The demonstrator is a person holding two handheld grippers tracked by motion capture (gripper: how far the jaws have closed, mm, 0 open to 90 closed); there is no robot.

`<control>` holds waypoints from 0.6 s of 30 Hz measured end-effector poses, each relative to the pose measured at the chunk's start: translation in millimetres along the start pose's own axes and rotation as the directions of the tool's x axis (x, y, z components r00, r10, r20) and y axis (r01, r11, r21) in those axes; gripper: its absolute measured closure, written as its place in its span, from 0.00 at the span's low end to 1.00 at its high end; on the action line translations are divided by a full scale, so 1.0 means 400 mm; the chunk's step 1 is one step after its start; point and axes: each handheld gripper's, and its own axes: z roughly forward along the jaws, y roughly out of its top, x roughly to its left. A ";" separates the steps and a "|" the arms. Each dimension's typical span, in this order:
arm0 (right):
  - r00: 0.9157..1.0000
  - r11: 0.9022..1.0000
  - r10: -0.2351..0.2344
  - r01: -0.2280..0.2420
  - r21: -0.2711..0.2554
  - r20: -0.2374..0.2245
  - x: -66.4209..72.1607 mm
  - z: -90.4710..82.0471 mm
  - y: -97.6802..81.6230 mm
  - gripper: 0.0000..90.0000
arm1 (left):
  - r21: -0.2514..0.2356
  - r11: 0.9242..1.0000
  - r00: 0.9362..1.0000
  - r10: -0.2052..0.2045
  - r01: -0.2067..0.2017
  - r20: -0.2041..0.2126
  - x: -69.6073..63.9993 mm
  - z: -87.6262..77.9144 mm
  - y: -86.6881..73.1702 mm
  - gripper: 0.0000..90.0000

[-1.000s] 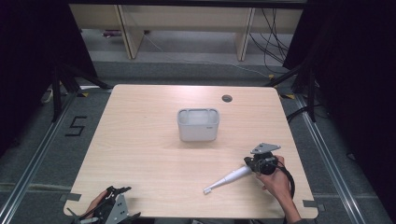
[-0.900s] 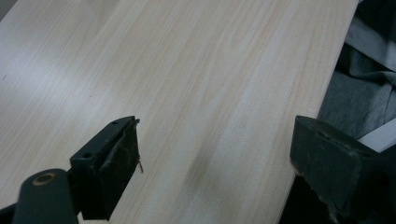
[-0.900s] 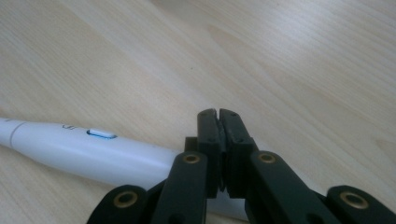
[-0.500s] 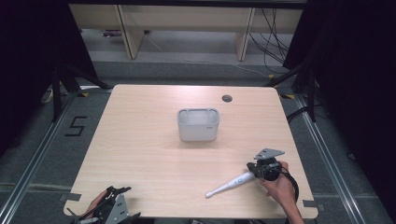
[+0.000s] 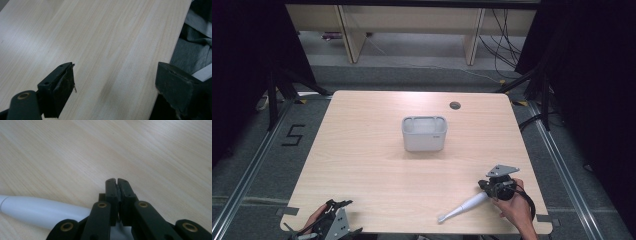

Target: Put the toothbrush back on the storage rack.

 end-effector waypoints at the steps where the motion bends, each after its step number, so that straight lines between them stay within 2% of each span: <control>1: 1.000 1.000 0.023 -0.023 0.013 -0.008 0.006 -0.006 -0.003 0.97 | 0.000 1.000 1.000 -0.001 0.001 0.000 0.000 0.000 0.000 0.17; 3: 1.000 1.000 0.006 -0.006 0.015 -0.010 0.006 -0.008 -0.008 0.97 | -0.001 1.000 1.000 -0.001 0.001 0.000 0.000 0.000 0.000 0.17; 6: 1.000 1.000 0.009 -0.009 0.011 -0.016 0.007 -0.014 -0.015 0.97 | -0.001 1.000 1.000 -0.001 0.001 0.000 0.000 0.000 0.000 0.17; 7: 0.999 0.999 0.039 -0.039 0.014 -0.012 0.014 -0.019 -0.017 0.97 | 0.003 1.000 1.000 -0.001 0.000 0.016 0.001 -0.002 0.000 0.17; 8: 1.000 1.000 0.015 -0.015 0.016 -0.019 0.009 -0.019 -0.019 0.97 | 0.000 1.000 1.000 -0.001 0.001 0.015 0.001 -0.002 0.000 0.17; 9: 1.000 1.000 0.009 -0.009 -0.009 -0.004 0.013 -0.017 -0.024 0.97 | 0.000 1.000 1.000 -0.001 0.001 0.015 0.001 -0.002 0.000 0.17; 10: 0.999 0.999 0.033 -0.033 0.011 -0.011 0.016 -0.022 -0.024 0.97 | 0.000 1.000 1.000 -0.001 0.001 0.015 0.001 -0.002 0.000 0.17; 11: 1.000 1.000 0.017 -0.016 0.012 -0.014 0.015 -0.025 -0.025 0.97 | 0.000 1.000 1.000 -0.001 0.001 0.015 0.001 -0.002 0.000 0.17; 14: 0.999 1.000 0.028 -0.027 0.012 -0.020 0.023 -0.029 -0.031 0.97 | 0.001 1.000 1.000 -0.001 0.001 0.015 0.001 -0.002 0.000 0.17; 18: 1.000 1.000 0.011 -0.011 0.013 -0.025 0.027 -0.035 -0.034 0.96 | 0.000 1.000 1.000 -0.001 0.001 0.015 0.001 -0.002 0.000 0.17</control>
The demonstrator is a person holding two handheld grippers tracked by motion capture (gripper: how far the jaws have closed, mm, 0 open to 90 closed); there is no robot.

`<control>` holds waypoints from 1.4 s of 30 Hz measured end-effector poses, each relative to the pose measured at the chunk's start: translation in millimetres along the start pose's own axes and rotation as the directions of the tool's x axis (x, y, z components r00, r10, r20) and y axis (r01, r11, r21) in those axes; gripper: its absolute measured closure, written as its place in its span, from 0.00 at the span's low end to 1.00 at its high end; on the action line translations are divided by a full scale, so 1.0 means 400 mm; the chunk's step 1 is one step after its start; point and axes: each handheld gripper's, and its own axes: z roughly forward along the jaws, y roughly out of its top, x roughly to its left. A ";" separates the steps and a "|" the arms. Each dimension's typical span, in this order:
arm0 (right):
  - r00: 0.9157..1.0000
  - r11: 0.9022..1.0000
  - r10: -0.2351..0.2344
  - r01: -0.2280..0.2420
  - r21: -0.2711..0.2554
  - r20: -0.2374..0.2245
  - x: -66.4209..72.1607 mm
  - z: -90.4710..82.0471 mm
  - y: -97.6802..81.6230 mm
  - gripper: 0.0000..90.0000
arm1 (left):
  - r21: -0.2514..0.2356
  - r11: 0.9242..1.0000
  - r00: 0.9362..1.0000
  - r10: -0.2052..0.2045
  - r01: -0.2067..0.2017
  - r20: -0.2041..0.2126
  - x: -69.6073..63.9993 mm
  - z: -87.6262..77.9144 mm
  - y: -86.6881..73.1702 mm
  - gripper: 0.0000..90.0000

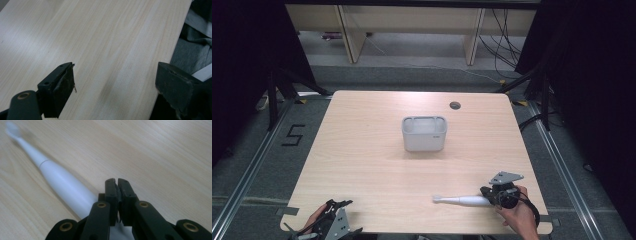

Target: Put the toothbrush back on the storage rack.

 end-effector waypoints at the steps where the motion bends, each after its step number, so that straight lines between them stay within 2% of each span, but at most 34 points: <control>1: 1.000 1.000 0.014 -0.014 -0.006 0.006 0.005 -0.002 -0.005 0.96 | 0.000 1.000 1.000 0.000 0.000 0.000 0.000 0.000 0.000 0.17; 4: 1.000 1.000 0.022 -0.022 0.004 -0.007 0.011 -0.011 -0.009 0.96 | 0.001 1.000 1.000 0.001 -0.001 0.000 0.000 0.000 0.000 0.17; 5: 0.999 0.999 0.032 -0.032 -0.015 0.004 0.015 -0.008 -0.012 0.96 | 0.001 1.000 1.000 0.001 -0.001 0.000 0.000 0.000 0.000 0.17; 6: 0.999 0.999 0.032 -0.032 -0.015 0.004 0.015 -0.008 -0.012 0.96 | 0.001 1.000 1.000 0.001 -0.001 0.000 0.000 0.000 0.000 0.17; 7: 1.000 1.000 0.022 -0.022 0.007 0.000 0.014 -0.014 -0.013 0.96 | 0.001 1.000 1.000 0.001 -0.001 0.000 0.000 0.000 0.000 0.17; 9: 1.000 1.000 0.017 -0.017 -0.016 0.008 0.019 -0.014 -0.017 0.95 | -0.004 1.000 1.000 -0.006 0.006 0.004 -0.001 0.001 0.000 0.17; 12: 1.000 1.000 0.000 0.000 0.005 0.001 0.016 -0.020 -0.015 0.94 | 0.000 1.000 1.000 0.000 0.000 0.005 0.000 0.001 0.000 0.17; 14: 1.000 1.000 0.015 -0.015 0.005 0.002 0.018 -0.024 -0.014 0.93 | 0.000 1.000 1.000 -0.001 0.001 0.003 0.000 0.001 0.000 0.17; 15: 1.000 1.000 0.021 -0.021 0.008 0.012 0.019 -0.032 -0.009 0.91 | 0.001 1.000 1.000 -0.001 0.001 0.001 0.000 0.002 -0.001 0.17; 16: 1.000 1.000 0.005 -0.005 -0.004 0.017 0.017 -0.034 -0.007 0.89 | 0.003 1.000 1.000 0.000 0.000 0.002 0.000 0.002 -0.001 0.17; 18: 1.000 1.000 0.008 -0.008 -0.002 0.011 0.021 -0.041 0.000 0.86 | 0.004 1.000 1.000 0.000 0.000 0.002 0.000 0.003 -0.001 0.17; 19: 0.999 0.999 0.041 -0.041 0.002 0.003 0.030 -0.043 0.003 0.84 | 0.003 1.000 1.000 0.000 0.000 0.002 0.000 0.003 -0.001 0.17; 20: 0.999 0.999 0.045 -0.045 0.007 0.004 0.032 -0.046 0.008 0.83 | 0.005 1.000 1.000 0.001 -0.001 0.004 0.001 0.002 -0.001 0.17; 21: 1.000 1.000 0.008 -0.008 0.004 0.007 0.029 -0.047 0.012 0.80 | 0.004 1.000 1.000 0.000 0.000 0.003 0.000 0.002 -0.001 0.17; 23: 1.000 1.000 0.019 -0.019 0.006 0.019 0.035 -0.053 0.023 0.77 | 0.005 1.000 1.000 0.000 0.000 0.003 0.001 0.002 -0.002 0.17; 24: 1.000 1.000 -0.001 0.001 0.002 0.029 0.037 -0.053 0.027 0.76 | 0.005 1.000 1.000 0.000 0.000 0.002 0.001 0.002 -0.002 0.17; 29: 1.000 0.999 -0.021 0.021 0.033 0.009 0.059 -0.053 0.049 0.70 | 0.005 1.000 1.000 0.002 -0.002 0.003 0.001 0.001 -0.002 0.17; 30: 1.000 0.999 -0.006 0.006 0.053 -0.005 0.066 -0.052 0.052 0.70 | 0.005 1.000 1.000 0.002 -0.002 0.003 0.001 0.001 -0.001 0.17; 31: 1.000 0.998 -0.028 0.028 0.055 0.000 0.065 -0.047 0.055 0.68 | 0.005 1.000 1.000 0.001 -0.001 0.002 0.001 0.001 -0.001 0.17; 32: 1.000 0.998 -0.028 0.028 0.055 0.000 0.065 -0.047 0.055 0.68 | 0.005 1.000 1.000 0.001 -0.001 0.002 0.001 0.001 -0.001 0.17; 34: 0.998 0.995 -0.054 0.055 0.087 -0.008 0.066 -0.036 0.061 0.67 | 0.005 1.000 1.000 0.001 -0.001 0.003 0.001 0.002 -0.002 0.17; 35: 0.998 0.995 -0.062 0.061 0.081 0.000 0.067 -0.030 0.060 0.66 | 0.005 1.000 1.000 0.000 0.000 0.003 0.001 0.002 -0.002 0.17; 39: 0.998 0.990 -0.064 0.065 0.124 -0.010 0.065 -0.023 0.063 0.64 | 0.016 1.000 1.000 0.002 -0.002 0.010 0.002 0.002 -0.001 0.17; 40: 0.998 0.991 -0.065 0.064 0.119 0.002 0.067 -0.016 0.063 0.64 | 0.016 1.000 1.000 0.002 -0.002 0.010 0.002 0.002 -0.001 0.17; 41: 0.998 0.988 -0.055 0.056 0.144 -0.008 0.069 -0.017 0.067 0.63 | 0.017 1.000 1.000 0.002 -0.003 0.011 0.001 0.002 -0.001 0.17; 42: 0.998 0.985 -0.067 0.067 0.157 -0.009 0.068 -0.013 0.068 0.63 | 0.003 1.000 1.000 0.000 0.000 0.004 0.000 0.003 -0.002 0.17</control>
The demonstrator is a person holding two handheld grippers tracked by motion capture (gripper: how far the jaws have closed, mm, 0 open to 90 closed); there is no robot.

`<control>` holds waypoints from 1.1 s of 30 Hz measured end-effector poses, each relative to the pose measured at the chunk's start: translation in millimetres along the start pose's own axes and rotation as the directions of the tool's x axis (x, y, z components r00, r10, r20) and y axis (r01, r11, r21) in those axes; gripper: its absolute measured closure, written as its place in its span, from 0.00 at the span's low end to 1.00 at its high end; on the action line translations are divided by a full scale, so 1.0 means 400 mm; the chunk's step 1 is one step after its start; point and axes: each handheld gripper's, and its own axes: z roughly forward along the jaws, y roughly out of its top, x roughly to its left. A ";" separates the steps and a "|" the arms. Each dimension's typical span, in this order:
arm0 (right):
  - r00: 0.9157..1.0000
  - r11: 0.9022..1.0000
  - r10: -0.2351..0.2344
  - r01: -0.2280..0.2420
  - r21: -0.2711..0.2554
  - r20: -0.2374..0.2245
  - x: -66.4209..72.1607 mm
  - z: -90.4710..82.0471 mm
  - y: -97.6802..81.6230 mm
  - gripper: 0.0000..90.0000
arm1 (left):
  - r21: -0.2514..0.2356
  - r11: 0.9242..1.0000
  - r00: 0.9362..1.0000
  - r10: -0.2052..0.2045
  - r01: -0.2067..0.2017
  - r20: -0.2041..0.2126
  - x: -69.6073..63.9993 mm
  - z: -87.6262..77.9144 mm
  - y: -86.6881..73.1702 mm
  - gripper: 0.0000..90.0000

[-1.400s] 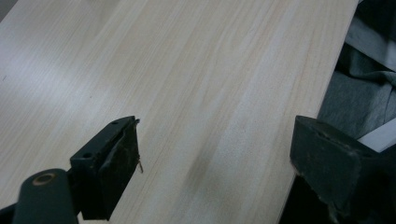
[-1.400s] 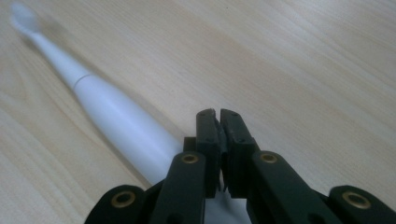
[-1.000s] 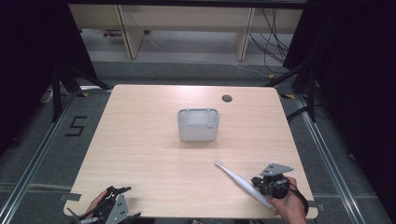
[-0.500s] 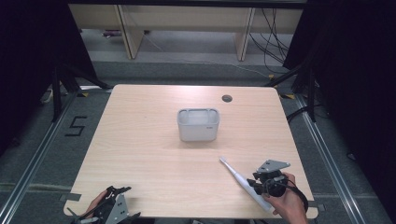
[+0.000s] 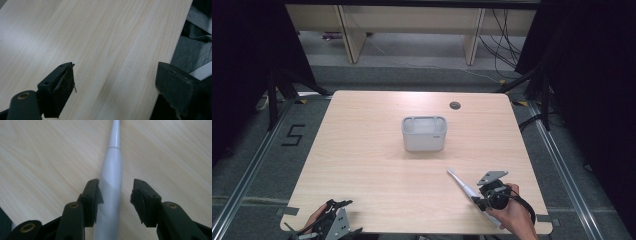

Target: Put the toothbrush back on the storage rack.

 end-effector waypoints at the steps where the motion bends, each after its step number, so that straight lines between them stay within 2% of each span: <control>1: 1.000 1.000 -0.008 0.008 0.008 -0.003 0.000 0.005 0.003 0.63 | 0.002 1.000 1.000 0.000 0.000 0.000 0.000 0.000 0.000 0.17; 7: 1.000 0.998 -0.011 0.013 0.068 -0.027 0.006 0.024 0.020 0.63 | 0.003 1.000 1.000 -0.001 0.001 0.000 0.001 -0.001 -0.001 0.17; 9: 1.000 0.996 -0.011 0.013 0.088 -0.020 0.006 0.029 0.024 0.63 | 0.002 1.000 1.000 0.000 0.000 -0.014 0.001 0.000 -0.001 0.17; 14: 0.999 0.994 -0.021 0.024 0.109 -0.025 0.002 0.034 0.029 0.64 | 0.002 1.000 1.000 0.000 0.000 -0.001 0.001 -0.002 0.000 0.17; 15: 1.000 0.992 -0.010 0.013 0.124 -0.028 0.002 0.038 0.032 0.65 | 0.003 1.000 1.000 0.001 -0.001 -0.004 0.002 -0.001 0.000 0.17; 16: 0.999 0.992 -0.028 0.033 0.124 -0.037 0.000 0.041 0.033 0.65 | 0.002 1.000 1.000 0.001 -0.001 -0.019 0.001 0.000 -0.001 0.17; 19: 0.999 0.989 -0.032 0.036 0.146 -0.033 -0.002 0.045 0.037 0.68 | 0.002 1.000 1.000 0.002 -0.002 -0.018 0.001 0.000 -0.001 0.17; 20: 0.999 0.988 -0.038 0.043 0.148 -0.039 -0.003 0.047 0.038 0.69 | 0.005 1.000 1.000 0.002 -0.002 -0.003 0.002 -0.002 0.000 0.17; 22: 0.998 0.987 -0.053 0.059 0.152 -0.041 -0.005 0.050 0.041 0.70 | 0.001 1.000 1.000 0.001 -0.001 -0.005 0.002 -0.002 -0.001 0.17; 23: 0.999 0.986 -0.031 0.038 0.165 -0.042 -0.001 0.050 0.042 0.70 | 0.002 1.000 1.000 0.000 0.000 -0.005 0.002 -0.002 -0.001 0.17; 24: 0.999 0.986 -0.031 0.038 0.165 -0.042 -0.001 0.050 0.042 0.70 | 0.002 1.000 1.000 0.000 0.000 -0.005 0.002 -0.002 -0.001 0.17; 26: 0.998 0.982 -0.029 0.040 0.182 -0.061 -0.003 0.055 0.046 0.71 | 0.004 1.000 1.000 0.001 -0.001 -0.004 0.002 -0.002 -0.001 0.17; 28: 0.998 0.980 -0.039 0.047 0.193 -0.045 -0.004 0.055 0.049 0.72 | 0.003 1.000 1.000 0.000 0.000 -0.003 0.002 -0.001 -0.001 0.17; 30: 0.997 0.977 -0.049 0.059 0.205 -0.052 -0.006 0.056 0.055 0.73 | 0.002 1.000 1.000 0.001 -0.001 -0.013 0.001 0.000 -0.001 0.17; 31: 0.997 0.971 -0.053 0.063 0.232 -0.051 -0.004 0.058 0.064 0.73 | 0.000 1.000 1.000 0.001 -0.001 -0.004 0.002 -0.002 -0.001 0.17; 32: 0.997 0.971 -0.053 0.063 0.232 -0.051 -0.004 0.058 0.064 0.73 | 0.000 1.000 1.000 0.001 -0.001 -0.004 0.002 -0.002 -0.001 0.17; 33: 0.995 0.969 -0.081 0.094 0.229 -0.065 -0.007 0.062 0.068 0.73 | 0.002 1.000 1.000 0.002 -0.001 -0.004 0.002 -0.002 -0.001 0.17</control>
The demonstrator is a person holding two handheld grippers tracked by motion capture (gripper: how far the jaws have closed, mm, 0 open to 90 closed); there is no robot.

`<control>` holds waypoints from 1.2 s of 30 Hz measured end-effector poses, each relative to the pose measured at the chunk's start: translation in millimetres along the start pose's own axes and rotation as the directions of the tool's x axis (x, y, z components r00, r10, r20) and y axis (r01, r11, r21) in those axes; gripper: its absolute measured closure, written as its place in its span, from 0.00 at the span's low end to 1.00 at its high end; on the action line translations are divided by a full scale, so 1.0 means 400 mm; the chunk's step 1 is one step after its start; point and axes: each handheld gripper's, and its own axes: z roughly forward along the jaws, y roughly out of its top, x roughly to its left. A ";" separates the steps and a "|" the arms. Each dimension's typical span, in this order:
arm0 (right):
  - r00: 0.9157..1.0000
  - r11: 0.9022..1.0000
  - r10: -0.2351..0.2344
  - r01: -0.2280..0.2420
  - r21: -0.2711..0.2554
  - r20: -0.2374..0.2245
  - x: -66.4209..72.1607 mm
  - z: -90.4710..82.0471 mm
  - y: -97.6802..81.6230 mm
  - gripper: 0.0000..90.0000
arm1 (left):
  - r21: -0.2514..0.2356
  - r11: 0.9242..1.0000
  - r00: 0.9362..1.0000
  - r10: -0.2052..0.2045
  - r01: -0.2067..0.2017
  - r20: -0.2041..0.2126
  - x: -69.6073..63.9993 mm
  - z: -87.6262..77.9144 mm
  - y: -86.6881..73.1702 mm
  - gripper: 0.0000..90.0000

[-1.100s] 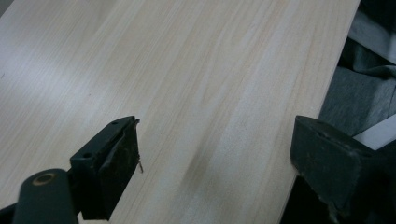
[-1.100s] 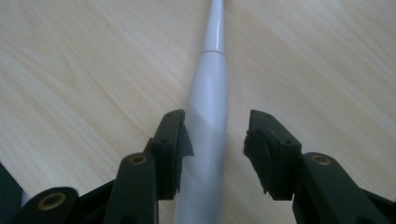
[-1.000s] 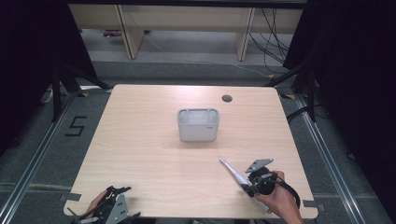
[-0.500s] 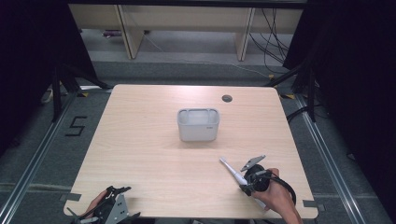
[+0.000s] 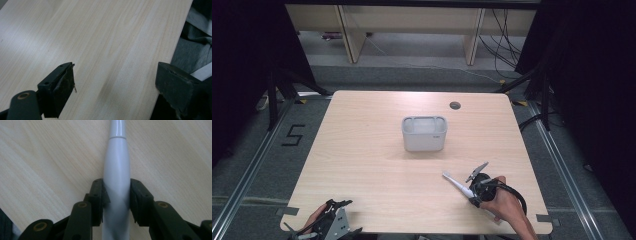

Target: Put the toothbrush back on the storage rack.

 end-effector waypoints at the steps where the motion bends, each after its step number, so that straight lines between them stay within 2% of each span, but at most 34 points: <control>1: 1.000 1.000 -0.005 0.005 0.020 -0.003 0.000 0.000 0.006 0.73 | -0.003 1.000 1.000 -0.001 0.001 0.000 0.000 0.001 0.000 0.17; 2: 1.000 0.999 -0.020 0.020 0.047 -0.006 -0.002 0.001 0.016 0.73 | -0.001 1.000 1.000 0.000 0.000 0.000 0.000 0.000 0.000 0.17; 7: 0.999 0.995 -0.036 0.037 0.090 -0.010 -0.004 0.004 0.031 0.73 | -0.004 1.000 1.000 -0.001 0.001 0.000 0.000 0.001 0.000 0.17; 8: 0.998 0.992 -0.058 0.057 0.112 -0.003 -0.006 0.007 0.039 0.73 | -0.003 1.000 1.000 -0.001 0.001 0.001 0.000 0.000 0.000 0.17; 11: 0.999 0.990 -0.036 0.037 0.134 -0.011 -0.009 0.006 0.042 0.73 | -0.002 1.000 1.000 -0.001 0.001 0.001 0.000 0.000 0.000 0.17; 12: 1.000 0.990 -0.013 0.015 0.140 -0.017 -0.006 0.007 0.043 0.74 | -0.002 1.000 1.000 0.000 0.000 0.002 -0.001 0.001 0.000 0.17; 13: 1.000 0.990 -0.013 0.015 0.140 -0.017 -0.006 0.007 0.043 0.74 | -0.002 1.000 1.000 0.000 0.000 0.002 -0.001 0.001 0.000 0.17; 14: 0.998 0.988 -0.050 0.053 0.142 -0.024 -0.013 0.010 0.047 0.74 | -0.001 1.000 1.000 0.000 0.000 0.002 -0.001 0.000 0.000 0.17; 15: 0.999 0.987 -0.041 0.044 0.156 -0.019 -0.011 0.008 0.048 0.74 | -0.001 1.000 1.000 0.002 -0.002 0.001 -0.001 -0.001 0.001 0.17; 19: 0.998 0.986 -0.055 0.057 0.158 -0.021 -0.013 0.010 0.052 0.74 | -0.004 1.000 1.000 0.003 -0.003 -0.011 -0.001 0.001 0.001 0.17; 20: 0.996 0.983 -0.083 0.087 0.164 -0.030 -0.019 0.011 0.053 0.74 | 0.001 1.000 1.000 0.004 -0.004 0.003 0.000 -0.001 0.001 0.17; 21: 0.998 0.980 -0.052 0.056 0.189 -0.023 -0.011 0.009 0.059 0.74 | -0.004 1.000 1.000 0.002 -0.002 0.002 -0.001 -0.001 0.002 0.17; 23: 0.997 0.980 -0.072 0.074 0.182 -0.020 -0.012 0.012 0.061 0.74 | -0.005 1.000 1.000 0.004 -0.004 0.003 -0.001 -0.001 0.002 0.17; 25: 0.998 0.980 -0.059 0.062 0.187 -0.021 -0.010 0.011 0.062 0.74 | -0.022 1.000 1.000 0.005 -0.005 -0.008 -0.003 -0.002 0.004 0.17; 26: 0.996 0.979 -0.090 0.094 0.178 -0.028 -0.017 0.013 0.060 0.74 | -0.025 1.000 1.000 0.008 -0.009 -0.005 -0.003 -0.003 0.005 0.17; 27: 0.996 0.977 -0.081 0.084 0.194 -0.025 -0.014 0.009 0.062 0.74 | -0.012 1.000 1.000 0.016 -0.016 0.013 -0.001 -0.006 0.006 0.17; 28: 0.996 0.977 -0.081 0.084 0.194 -0.025 -0.014 0.009 0.062 0.74 | -0.022 1.000 1.000 0.019 -0.019 -0.013 -0.004 -0.002 0.006 0.17; 29: 0.997 0.982 -0.063 0.067 0.175 -0.033 -0.011 0.011 0.057 0.74 | -0.025 0.999 1.000 0.021 -0.021 0.012 -0.005 -0.003 0.007 0.17; 31: 0.997 0.980 -0.074 0.077 0.182 -0.025 -0.012 0.009 0.056 0.74 | -0.025 0.999 1.000 0.022 -0.022 0.014 -0.005 -0.003 0.007 0.17; 36: 0.997 0.988 -0.069 0.072 0.134 -0.024 -0.014 0.002 0.037 0.74 | -0.034 0.999 1.000 0.020 -0.020 0.013 -0.005 -0.001 0.006 0.17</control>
